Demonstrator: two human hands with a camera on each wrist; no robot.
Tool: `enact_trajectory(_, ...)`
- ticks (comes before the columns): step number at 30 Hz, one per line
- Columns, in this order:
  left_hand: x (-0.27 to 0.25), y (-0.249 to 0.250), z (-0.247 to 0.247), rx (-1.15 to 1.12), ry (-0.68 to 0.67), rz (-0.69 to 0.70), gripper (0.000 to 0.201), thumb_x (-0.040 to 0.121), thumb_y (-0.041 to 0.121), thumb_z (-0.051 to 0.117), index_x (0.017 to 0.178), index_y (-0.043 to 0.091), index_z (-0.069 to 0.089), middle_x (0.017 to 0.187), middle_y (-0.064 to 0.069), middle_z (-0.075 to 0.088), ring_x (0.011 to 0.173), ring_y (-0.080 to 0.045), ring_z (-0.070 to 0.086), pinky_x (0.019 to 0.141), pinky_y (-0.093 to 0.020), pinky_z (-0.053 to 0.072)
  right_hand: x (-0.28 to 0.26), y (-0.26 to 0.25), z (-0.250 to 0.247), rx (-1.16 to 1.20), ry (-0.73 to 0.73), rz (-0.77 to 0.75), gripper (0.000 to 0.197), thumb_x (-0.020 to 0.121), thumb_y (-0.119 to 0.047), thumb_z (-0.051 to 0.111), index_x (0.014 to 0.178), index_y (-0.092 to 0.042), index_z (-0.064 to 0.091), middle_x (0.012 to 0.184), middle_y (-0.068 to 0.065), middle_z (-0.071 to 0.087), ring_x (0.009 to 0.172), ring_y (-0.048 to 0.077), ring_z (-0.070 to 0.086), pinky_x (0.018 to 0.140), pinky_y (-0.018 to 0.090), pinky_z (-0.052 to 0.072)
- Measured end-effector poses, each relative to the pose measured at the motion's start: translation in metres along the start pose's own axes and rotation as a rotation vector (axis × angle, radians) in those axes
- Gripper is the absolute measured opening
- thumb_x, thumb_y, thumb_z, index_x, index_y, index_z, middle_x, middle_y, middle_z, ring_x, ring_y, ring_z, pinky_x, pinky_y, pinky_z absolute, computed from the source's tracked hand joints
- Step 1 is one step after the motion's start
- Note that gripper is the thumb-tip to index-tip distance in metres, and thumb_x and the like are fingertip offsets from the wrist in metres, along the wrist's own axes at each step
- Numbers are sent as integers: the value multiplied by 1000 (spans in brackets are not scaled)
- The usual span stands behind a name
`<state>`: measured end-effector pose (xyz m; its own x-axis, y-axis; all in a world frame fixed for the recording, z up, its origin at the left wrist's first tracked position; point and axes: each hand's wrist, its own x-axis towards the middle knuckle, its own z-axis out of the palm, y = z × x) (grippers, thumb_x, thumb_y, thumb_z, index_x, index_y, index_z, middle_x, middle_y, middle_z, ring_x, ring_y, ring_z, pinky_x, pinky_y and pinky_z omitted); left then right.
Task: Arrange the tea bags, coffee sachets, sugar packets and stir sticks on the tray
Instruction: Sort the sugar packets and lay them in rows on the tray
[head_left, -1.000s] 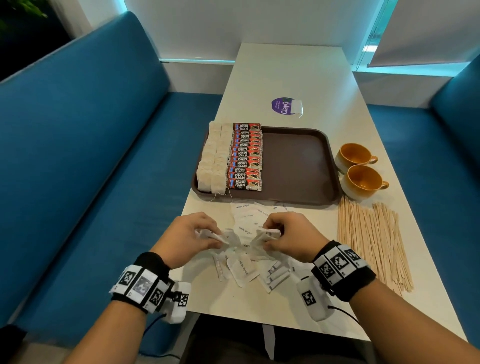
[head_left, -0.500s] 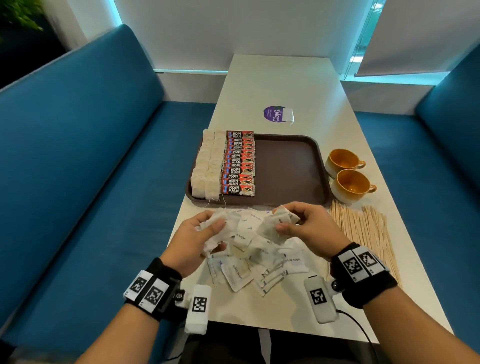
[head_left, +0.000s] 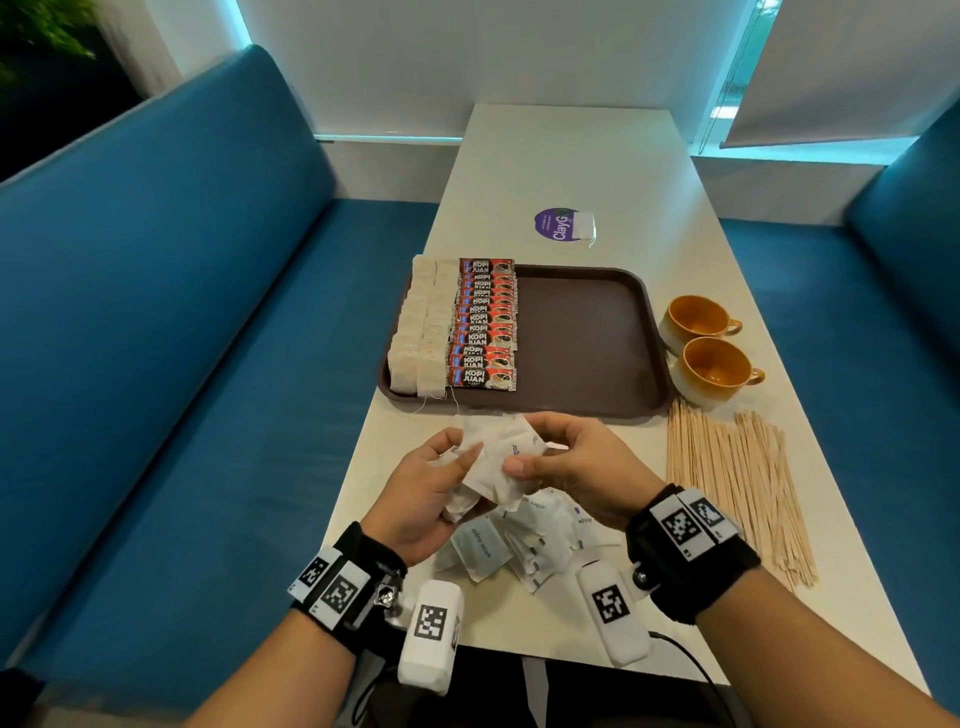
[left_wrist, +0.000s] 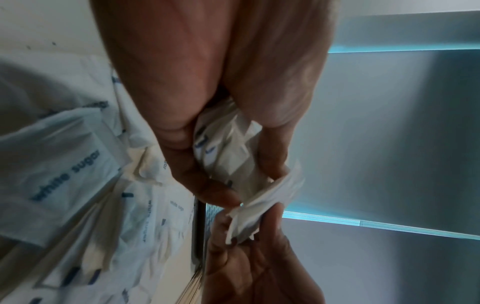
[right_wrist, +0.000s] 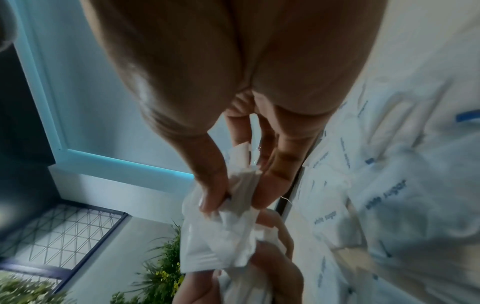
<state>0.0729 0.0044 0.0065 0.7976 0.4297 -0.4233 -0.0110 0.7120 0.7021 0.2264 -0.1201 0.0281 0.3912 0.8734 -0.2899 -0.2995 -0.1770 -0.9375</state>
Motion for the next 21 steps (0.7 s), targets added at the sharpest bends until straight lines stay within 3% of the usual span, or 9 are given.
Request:
enact_trajectory(3, -1, -1, -1, 29, -11, -16, 40, 87, 27, 65, 120, 6, 56, 116, -22, 71, 100, -35, 71, 81, -47, 61, -3, 5, 1, -84, -52, -29, 34, 81, -3, 79, 114, -1, 72, 109, 21, 75, 96, 38, 70, 84, 45, 55)
enact_trajectory(5, -1, 0, 0, 44, -45, -16, 55, 92, 40, 58, 131, 1, 55, 127, -26, 66, 113, -41, 66, 92, -51, 57, -3, 4, 0, -125, -20, -36, 30, 82, -5, 80, 111, -3, 74, 105, 18, 76, 95, 38, 70, 80, 42, 55)
enact_trajectory(8, 0, 0, -1, 25, -69, -44, 75, 97, 62, 38, 139, 2, 53, 135, -26, 61, 126, -42, 60, 105, -53, 49, -3, 4, -2, -148, 33, -50, 26, 83, -7, 80, 108, -6, 75, 97, 13, 77, 79, 24, 67, 62, 28, 48)
enact_trajectory(10, 4, -1, -3, -36, -70, -85, 86, 93, 74, 34, 145, 6, 50, 140, -24, 59, 131, -41, 56, 112, -56, 41, -2, 3, -6, -95, 30, -38, 30, 80, -9, 82, 109, -3, 74, 91, 11, 75, 70, 14, 61, 57, 27, 38)
enact_trajectory(13, 3, -3, -3, -108, -112, -140, 95, 86, 83, 36, 146, 10, 50, 141, -23, 58, 128, -40, 58, 106, -55, 46, 0, 0, -6, -105, -58, 1, 38, 76, -16, 84, 110, -3, 75, 91, 10, 72, 68, 16, 50, 57, 26, 32)
enact_trajectory(16, -4, -5, 4, -152, -206, -181, 86, 81, 75, 59, 135, 9, 63, 135, -23, 62, 114, -36, 66, 95, -53, 55, -1, -1, 7, -165, -81, 16, 34, 78, -7, 85, 109, 0, 72, 98, 14, 76, 75, 17, 65, 66, 24, 47)
enact_trajectory(18, -8, -6, 5, -196, -249, -160, 75, 70, 56, 85, 130, 14, 67, 136, -21, 62, 113, -37, 67, 91, -58, 56, -2, -3, 15, -323, -37, -39, 29, 78, -7, 86, 104, -7, 73, 99, 1, 78, 81, 4, 71, 75, 20, 53)
enact_trajectory(19, -8, -6, 4, -195, -256, -136, 72, 69, 47, 90, 131, 19, 66, 138, -19, 61, 113, -36, 67, 88, -58, 57, -2, -4, 18, -441, -9, -74, 28, 78, -11, 87, 102, -12, 74, 95, -7, 76, 76, -5, 67, 73, 15, 50)
enact_trajectory(21, -11, -4, 4, -179, -249, -104, 61, 81, 31, 81, 138, 27, 59, 141, -13, 60, 112, -32, 68, 81, -51, 59, 0, -3, 24, -606, 79, -129, 37, 73, -26, 92, 105, -22, 74, 95, -10, 70, 68, -10, 59, 68, 12, 43)
